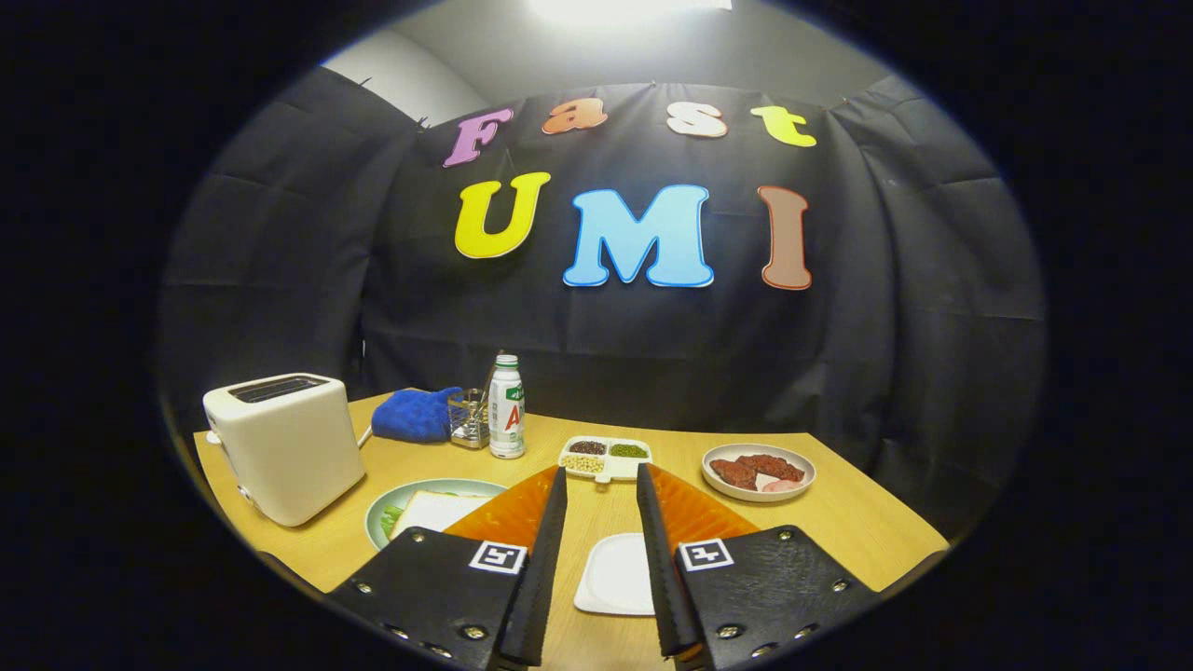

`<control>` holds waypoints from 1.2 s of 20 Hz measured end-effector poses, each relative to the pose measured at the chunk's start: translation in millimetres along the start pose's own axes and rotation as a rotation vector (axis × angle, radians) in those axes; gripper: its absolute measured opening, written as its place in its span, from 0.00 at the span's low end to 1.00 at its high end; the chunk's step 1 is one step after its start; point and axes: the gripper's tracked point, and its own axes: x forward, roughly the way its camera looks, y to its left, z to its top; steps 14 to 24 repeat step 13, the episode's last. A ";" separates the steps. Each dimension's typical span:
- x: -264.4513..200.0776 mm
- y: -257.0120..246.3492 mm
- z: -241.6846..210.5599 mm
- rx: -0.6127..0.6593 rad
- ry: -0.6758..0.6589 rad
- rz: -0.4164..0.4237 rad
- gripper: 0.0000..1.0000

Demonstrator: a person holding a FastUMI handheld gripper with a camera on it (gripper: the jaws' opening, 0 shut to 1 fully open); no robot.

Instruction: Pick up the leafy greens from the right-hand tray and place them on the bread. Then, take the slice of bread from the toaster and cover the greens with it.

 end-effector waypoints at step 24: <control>-32.9 -170.4 -20.6 0.007 0.056 -0.171 0.45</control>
